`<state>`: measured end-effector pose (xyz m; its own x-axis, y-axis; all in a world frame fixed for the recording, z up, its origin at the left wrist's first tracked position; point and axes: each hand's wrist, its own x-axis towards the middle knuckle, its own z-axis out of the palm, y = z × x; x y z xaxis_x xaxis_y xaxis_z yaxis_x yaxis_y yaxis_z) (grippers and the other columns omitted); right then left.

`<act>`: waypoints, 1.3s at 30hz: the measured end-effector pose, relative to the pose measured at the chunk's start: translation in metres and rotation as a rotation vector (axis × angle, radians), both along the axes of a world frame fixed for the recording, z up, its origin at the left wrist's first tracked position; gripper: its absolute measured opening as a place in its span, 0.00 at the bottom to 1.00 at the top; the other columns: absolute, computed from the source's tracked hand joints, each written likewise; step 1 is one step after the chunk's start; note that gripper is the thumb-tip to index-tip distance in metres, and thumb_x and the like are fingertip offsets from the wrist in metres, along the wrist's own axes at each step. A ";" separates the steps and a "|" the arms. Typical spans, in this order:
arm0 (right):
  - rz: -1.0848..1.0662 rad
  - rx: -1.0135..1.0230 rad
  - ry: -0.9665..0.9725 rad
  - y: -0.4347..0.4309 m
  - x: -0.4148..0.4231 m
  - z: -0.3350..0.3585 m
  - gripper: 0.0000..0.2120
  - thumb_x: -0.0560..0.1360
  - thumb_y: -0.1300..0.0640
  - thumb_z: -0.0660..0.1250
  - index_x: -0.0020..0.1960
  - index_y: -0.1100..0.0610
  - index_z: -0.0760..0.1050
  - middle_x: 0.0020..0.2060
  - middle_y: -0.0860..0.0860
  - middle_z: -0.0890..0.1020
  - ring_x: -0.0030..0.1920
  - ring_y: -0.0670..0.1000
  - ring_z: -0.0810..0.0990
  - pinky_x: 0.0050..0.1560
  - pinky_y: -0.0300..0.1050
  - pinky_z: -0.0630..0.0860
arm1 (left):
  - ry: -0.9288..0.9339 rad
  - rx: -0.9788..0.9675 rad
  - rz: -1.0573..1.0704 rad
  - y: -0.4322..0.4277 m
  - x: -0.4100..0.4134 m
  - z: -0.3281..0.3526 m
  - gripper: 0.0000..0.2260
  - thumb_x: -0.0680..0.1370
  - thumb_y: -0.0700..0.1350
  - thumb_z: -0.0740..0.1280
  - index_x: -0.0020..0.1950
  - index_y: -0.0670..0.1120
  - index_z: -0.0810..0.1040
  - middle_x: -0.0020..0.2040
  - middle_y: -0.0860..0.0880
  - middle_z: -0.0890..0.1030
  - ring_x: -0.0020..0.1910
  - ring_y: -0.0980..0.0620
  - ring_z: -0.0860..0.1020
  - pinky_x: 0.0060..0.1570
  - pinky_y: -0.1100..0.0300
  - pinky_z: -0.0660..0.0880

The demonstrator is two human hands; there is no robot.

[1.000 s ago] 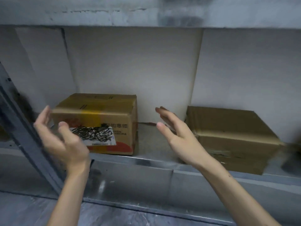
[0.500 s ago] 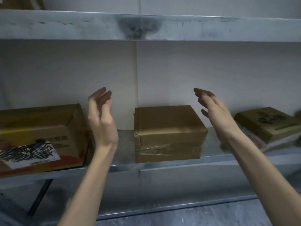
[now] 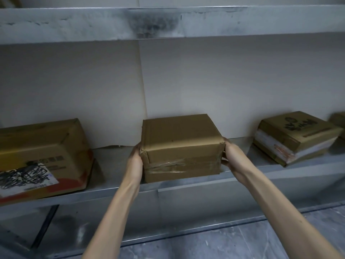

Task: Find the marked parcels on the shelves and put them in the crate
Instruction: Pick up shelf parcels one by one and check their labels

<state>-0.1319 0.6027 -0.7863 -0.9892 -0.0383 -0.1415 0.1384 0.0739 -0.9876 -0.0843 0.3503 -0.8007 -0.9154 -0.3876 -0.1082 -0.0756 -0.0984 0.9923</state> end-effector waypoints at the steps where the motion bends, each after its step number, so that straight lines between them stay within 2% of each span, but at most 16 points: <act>1: 0.004 0.004 0.007 0.000 0.000 -0.001 0.17 0.83 0.45 0.54 0.64 0.47 0.78 0.56 0.47 0.84 0.59 0.49 0.81 0.54 0.45 0.77 | -0.003 -0.001 0.010 0.001 0.000 -0.002 0.15 0.85 0.51 0.53 0.56 0.53 0.79 0.51 0.53 0.84 0.51 0.55 0.80 0.50 0.59 0.75; 4: 0.010 0.009 0.018 -0.001 0.001 0.000 0.17 0.83 0.45 0.55 0.63 0.47 0.78 0.55 0.47 0.85 0.58 0.49 0.81 0.56 0.47 0.76 | -0.010 -0.004 0.015 0.001 0.001 -0.003 0.15 0.86 0.51 0.52 0.52 0.54 0.79 0.49 0.54 0.83 0.50 0.57 0.80 0.49 0.59 0.74; 6: 0.010 -0.004 0.011 -0.001 0.001 0.001 0.16 0.83 0.47 0.55 0.63 0.48 0.78 0.54 0.48 0.85 0.57 0.50 0.81 0.56 0.47 0.77 | -0.010 -0.009 -0.003 0.000 0.003 -0.001 0.15 0.85 0.52 0.52 0.55 0.53 0.79 0.52 0.54 0.84 0.53 0.56 0.80 0.52 0.58 0.74; 11: 0.011 -0.034 0.027 0.004 0.001 0.007 0.14 0.83 0.51 0.58 0.64 0.47 0.78 0.53 0.47 0.85 0.58 0.50 0.81 0.56 0.47 0.77 | 0.021 -0.007 -0.018 -0.002 0.012 0.010 0.13 0.85 0.49 0.55 0.59 0.56 0.79 0.54 0.56 0.83 0.53 0.60 0.79 0.48 0.61 0.74; 14: 0.058 -0.039 0.079 0.009 0.000 0.015 0.15 0.82 0.50 0.59 0.67 0.44 0.76 0.57 0.45 0.84 0.61 0.48 0.79 0.58 0.47 0.75 | 0.068 -0.061 -0.034 -0.006 0.015 0.019 0.15 0.85 0.47 0.55 0.66 0.55 0.77 0.59 0.52 0.83 0.57 0.56 0.79 0.54 0.57 0.75; 16: 0.084 -0.046 0.123 0.011 0.000 0.021 0.16 0.83 0.52 0.58 0.69 0.44 0.75 0.59 0.45 0.83 0.62 0.48 0.79 0.57 0.46 0.75 | 0.099 -0.070 -0.022 -0.011 0.016 0.026 0.14 0.85 0.45 0.55 0.64 0.55 0.77 0.58 0.50 0.83 0.58 0.51 0.80 0.58 0.52 0.76; 18: 0.078 -0.073 0.186 0.012 0.001 0.027 0.17 0.83 0.56 0.57 0.69 0.45 0.75 0.59 0.45 0.84 0.60 0.46 0.80 0.54 0.43 0.74 | 0.144 -0.070 -0.014 -0.017 0.017 0.032 0.14 0.85 0.44 0.55 0.62 0.55 0.78 0.57 0.50 0.84 0.59 0.50 0.80 0.58 0.49 0.76; 20: 0.062 -0.138 0.241 0.012 0.003 0.032 0.18 0.83 0.60 0.57 0.68 0.48 0.75 0.58 0.46 0.84 0.55 0.43 0.81 0.51 0.39 0.74 | 0.204 -0.049 -0.009 -0.023 0.019 0.040 0.14 0.84 0.44 0.57 0.63 0.53 0.79 0.56 0.51 0.84 0.58 0.50 0.80 0.53 0.52 0.76; 22: 0.054 -0.196 0.281 0.011 0.005 0.036 0.16 0.83 0.60 0.58 0.67 0.50 0.76 0.55 0.45 0.84 0.48 0.40 0.82 0.45 0.34 0.75 | 0.250 -0.031 0.002 -0.025 0.022 0.049 0.13 0.84 0.44 0.57 0.63 0.53 0.79 0.54 0.52 0.84 0.53 0.53 0.80 0.46 0.57 0.74; 24: 0.035 -0.232 0.297 0.008 0.008 0.037 0.13 0.83 0.58 0.60 0.64 0.50 0.77 0.51 0.45 0.84 0.44 0.39 0.81 0.42 0.33 0.75 | 0.278 -0.024 0.022 -0.025 0.024 0.053 0.12 0.84 0.43 0.59 0.61 0.53 0.79 0.54 0.52 0.83 0.52 0.53 0.80 0.46 0.57 0.75; 29: -0.071 -0.135 0.363 -0.003 0.014 0.022 0.10 0.83 0.54 0.61 0.63 0.52 0.76 0.57 0.49 0.83 0.58 0.49 0.81 0.56 0.50 0.79 | 0.255 -0.005 0.043 -0.026 0.027 0.046 0.09 0.84 0.43 0.60 0.60 0.51 0.78 0.57 0.49 0.83 0.59 0.49 0.80 0.57 0.52 0.77; 32: -0.066 -0.097 0.343 -0.007 0.016 0.018 0.12 0.84 0.53 0.59 0.65 0.47 0.74 0.60 0.45 0.82 0.61 0.45 0.79 0.62 0.47 0.77 | 0.224 -0.022 0.029 -0.028 0.030 0.041 0.11 0.84 0.44 0.60 0.62 0.53 0.78 0.58 0.51 0.83 0.59 0.51 0.80 0.60 0.51 0.76; 35: -0.021 -0.076 0.315 -0.009 0.015 0.021 0.15 0.85 0.53 0.57 0.69 0.50 0.75 0.60 0.46 0.83 0.61 0.47 0.80 0.63 0.48 0.76 | 0.199 -0.034 0.012 -0.030 0.032 0.041 0.11 0.85 0.45 0.59 0.62 0.54 0.79 0.57 0.52 0.84 0.59 0.52 0.80 0.60 0.51 0.76; 39: -0.009 -0.058 0.352 -0.009 0.015 0.031 0.15 0.85 0.55 0.57 0.68 0.50 0.76 0.58 0.44 0.84 0.60 0.46 0.81 0.61 0.45 0.76 | 0.198 -0.013 0.010 -0.033 0.037 0.047 0.12 0.85 0.44 0.58 0.57 0.53 0.81 0.53 0.52 0.85 0.58 0.50 0.80 0.58 0.51 0.76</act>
<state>-0.1169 0.5937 -0.7558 -0.9772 -0.0270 0.2104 -0.2109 0.0166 -0.9774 -0.0477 0.3172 -0.7535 -0.9143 -0.3974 0.0785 0.1218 -0.0849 0.9889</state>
